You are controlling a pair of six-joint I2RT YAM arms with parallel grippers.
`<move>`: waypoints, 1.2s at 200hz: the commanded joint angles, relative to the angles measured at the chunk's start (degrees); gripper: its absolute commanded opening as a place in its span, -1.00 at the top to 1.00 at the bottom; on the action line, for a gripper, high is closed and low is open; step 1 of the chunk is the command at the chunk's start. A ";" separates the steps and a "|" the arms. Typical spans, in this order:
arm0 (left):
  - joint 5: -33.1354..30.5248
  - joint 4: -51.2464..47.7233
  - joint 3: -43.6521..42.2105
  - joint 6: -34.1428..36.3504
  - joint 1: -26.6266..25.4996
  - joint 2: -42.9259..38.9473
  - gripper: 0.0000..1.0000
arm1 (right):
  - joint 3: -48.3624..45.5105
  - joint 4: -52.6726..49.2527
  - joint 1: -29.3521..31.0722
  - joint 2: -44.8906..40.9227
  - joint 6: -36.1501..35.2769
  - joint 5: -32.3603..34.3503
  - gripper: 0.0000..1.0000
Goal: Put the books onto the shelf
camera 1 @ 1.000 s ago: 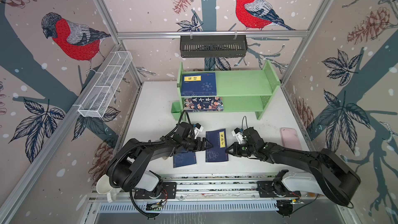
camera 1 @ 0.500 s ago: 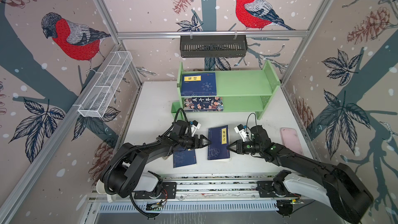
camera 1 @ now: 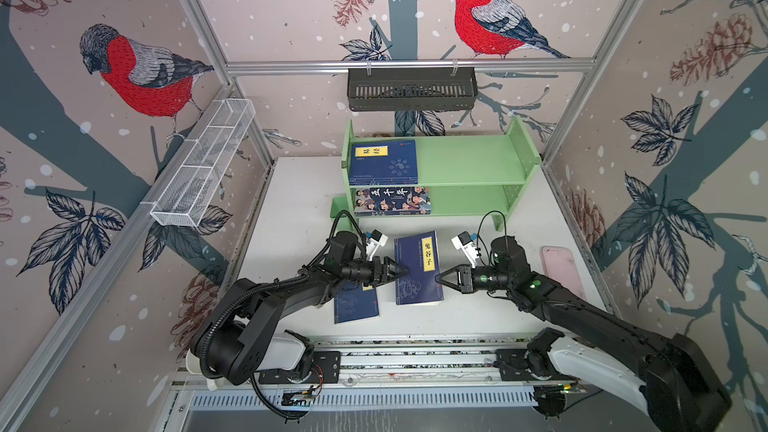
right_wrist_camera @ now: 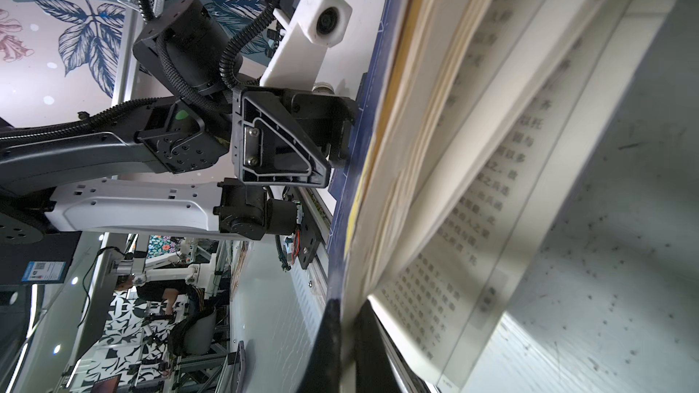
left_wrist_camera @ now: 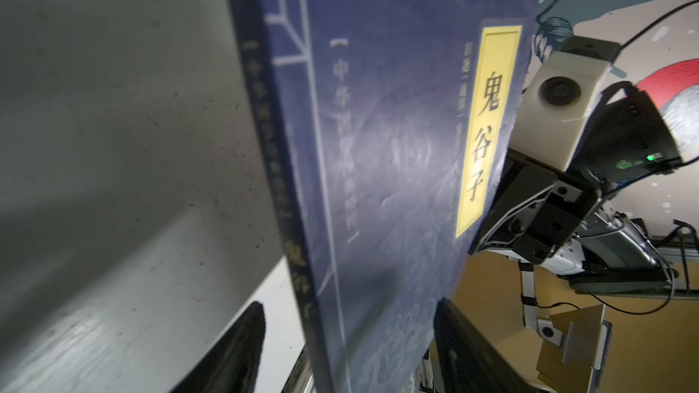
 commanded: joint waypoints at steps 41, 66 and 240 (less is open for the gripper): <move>6.60 9.19 0.59 -8.44 0.36 -3.28 0.56 | 0.01 2.94 0.05 0.48 -0.85 -3.95 1.00; 7.04 8.36 0.64 -8.62 0.41 -4.35 0.94 | 0.01 1.17 0.10 0.96 -1.84 -3.23 0.87; 13.06 -5.75 15.71 6.01 1.65 -13.53 1.00 | 4.59 3.43 -6.58 -18.58 5.94 5.36 -0.92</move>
